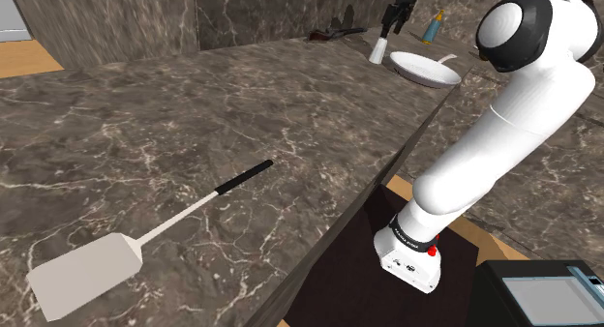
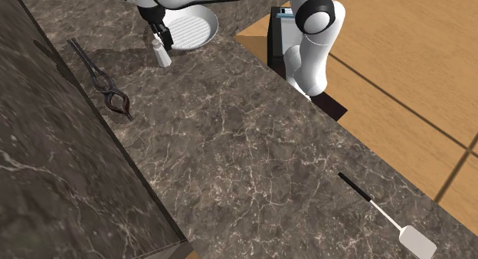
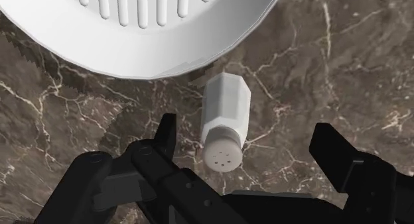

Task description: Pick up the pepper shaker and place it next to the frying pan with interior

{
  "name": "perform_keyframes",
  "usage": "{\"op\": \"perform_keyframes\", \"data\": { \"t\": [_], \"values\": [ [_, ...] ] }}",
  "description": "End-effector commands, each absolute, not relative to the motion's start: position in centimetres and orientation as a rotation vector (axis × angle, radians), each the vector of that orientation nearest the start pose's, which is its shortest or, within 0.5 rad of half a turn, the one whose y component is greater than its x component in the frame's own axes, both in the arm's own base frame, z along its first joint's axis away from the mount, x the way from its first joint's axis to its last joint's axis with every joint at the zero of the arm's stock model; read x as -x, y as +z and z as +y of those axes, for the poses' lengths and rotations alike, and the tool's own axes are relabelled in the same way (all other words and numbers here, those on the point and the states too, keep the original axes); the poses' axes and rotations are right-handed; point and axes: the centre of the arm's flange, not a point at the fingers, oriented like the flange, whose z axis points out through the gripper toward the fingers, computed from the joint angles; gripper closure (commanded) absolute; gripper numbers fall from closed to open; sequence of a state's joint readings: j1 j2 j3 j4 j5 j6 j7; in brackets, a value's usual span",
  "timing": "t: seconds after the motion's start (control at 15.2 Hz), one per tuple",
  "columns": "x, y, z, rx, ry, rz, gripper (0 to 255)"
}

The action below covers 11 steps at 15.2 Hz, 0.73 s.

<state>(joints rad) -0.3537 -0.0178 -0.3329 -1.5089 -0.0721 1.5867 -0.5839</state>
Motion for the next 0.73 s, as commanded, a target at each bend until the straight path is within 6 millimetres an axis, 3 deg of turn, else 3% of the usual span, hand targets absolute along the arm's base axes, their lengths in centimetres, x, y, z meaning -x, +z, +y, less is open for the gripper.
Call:
{"op": "perform_keyframes", "data": {
  "t": [0.0,0.13,0.66],
  "values": [
    [-41.9,68.4,-35.5,3.246,-0.059,0.171,0],
    [-41.8,70.7,-35.2,3.246,-0.059,0.171,0],
    [-41.8,70.7,-35.2,3.246,-0.059,0.171,0]
  ]
}}
